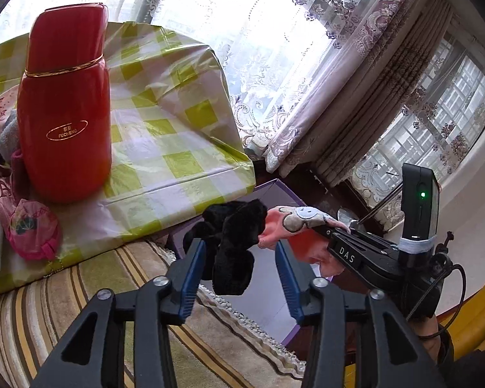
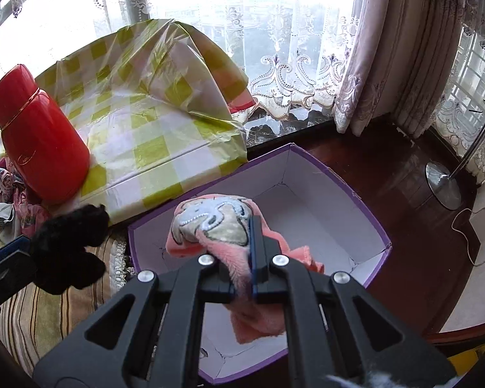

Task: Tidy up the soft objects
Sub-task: 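Carry both items into the purple-rimmed white box and open both tools, then grasp the black-and-white houndstooth cloth with the left tool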

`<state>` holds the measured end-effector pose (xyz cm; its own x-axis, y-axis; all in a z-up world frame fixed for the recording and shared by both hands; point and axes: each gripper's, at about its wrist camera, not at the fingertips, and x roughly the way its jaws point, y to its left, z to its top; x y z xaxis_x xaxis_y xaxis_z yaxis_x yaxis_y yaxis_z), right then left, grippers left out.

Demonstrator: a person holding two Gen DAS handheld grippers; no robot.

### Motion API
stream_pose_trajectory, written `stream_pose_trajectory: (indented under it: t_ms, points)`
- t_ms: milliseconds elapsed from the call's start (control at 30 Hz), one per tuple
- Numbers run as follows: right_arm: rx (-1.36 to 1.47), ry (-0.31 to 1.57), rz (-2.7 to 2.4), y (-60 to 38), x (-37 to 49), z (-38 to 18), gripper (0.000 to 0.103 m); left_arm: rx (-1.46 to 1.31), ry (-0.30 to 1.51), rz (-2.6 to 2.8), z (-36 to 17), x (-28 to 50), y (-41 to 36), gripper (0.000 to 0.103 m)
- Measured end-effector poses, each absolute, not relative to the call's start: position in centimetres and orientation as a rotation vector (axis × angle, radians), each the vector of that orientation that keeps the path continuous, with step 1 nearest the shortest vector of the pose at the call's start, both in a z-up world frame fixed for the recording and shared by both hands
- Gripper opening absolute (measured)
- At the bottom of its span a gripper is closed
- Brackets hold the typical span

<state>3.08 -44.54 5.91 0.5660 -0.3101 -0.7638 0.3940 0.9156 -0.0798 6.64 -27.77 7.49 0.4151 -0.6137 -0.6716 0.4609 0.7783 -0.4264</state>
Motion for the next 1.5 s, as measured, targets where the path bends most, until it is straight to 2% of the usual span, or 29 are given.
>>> stream_pose_trajectory:
  t_ms: [33,100,167,233,367,467,733,1000,1300,1367,1500]
  points:
    - [0.093,0.884,-0.431,-44.6,3.2,5.9,0.012,-0.185,0.917,-0.683,7.6,6.5,-27.8,0.070]
    - [0.070,0.900,-0.450,-44.5,3.3,5.7,0.020,-0.181,0.911,-0.685,7.7,6.3,-27.9,0.074]
    - [0.065,0.906,-0.442,-44.3,3.2,5.7,0.046,-0.165,0.913,-0.667,7.5,6.5,-27.8,0.074]
    - [0.070,0.881,-0.421,-43.9,3.0,6.0,0.060,-0.150,0.912,-0.635,7.4,6.6,-27.3,0.074]
    - [0.024,0.802,-0.412,-42.2,2.7,7.3,0.076,-0.123,0.904,-0.538,7.1,6.6,-26.0,0.074]
    - [-0.041,0.725,-0.413,-40.8,2.8,8.1,0.082,-0.102,0.861,-0.483,6.8,6.3,-24.5,0.074]
    - [-0.059,0.782,-0.236,-36.8,4.4,7.2,0.083,-0.148,0.933,-0.313,5.3,6.5,-18.3,0.074]
    - [-0.080,0.870,-0.054,-30.8,6.1,4.8,0.081,-0.201,0.933,-0.164,4.9,6.8,-12.7,0.074]
    - [-0.136,0.896,0.035,-25.6,8.5,3.2,0.080,-0.422,0.932,-0.096,3.9,7.9,-6.3,0.070]
    - [-0.142,0.917,0.052,-24.7,9.2,2.6,0.075,-0.471,0.921,-0.092,3.7,8.4,-4.9,0.068]
    - [-0.149,0.950,0.085,-23.0,10.5,1.6,0.074,-0.556,0.891,-0.079,3.3,9.7,-2.3,0.067]
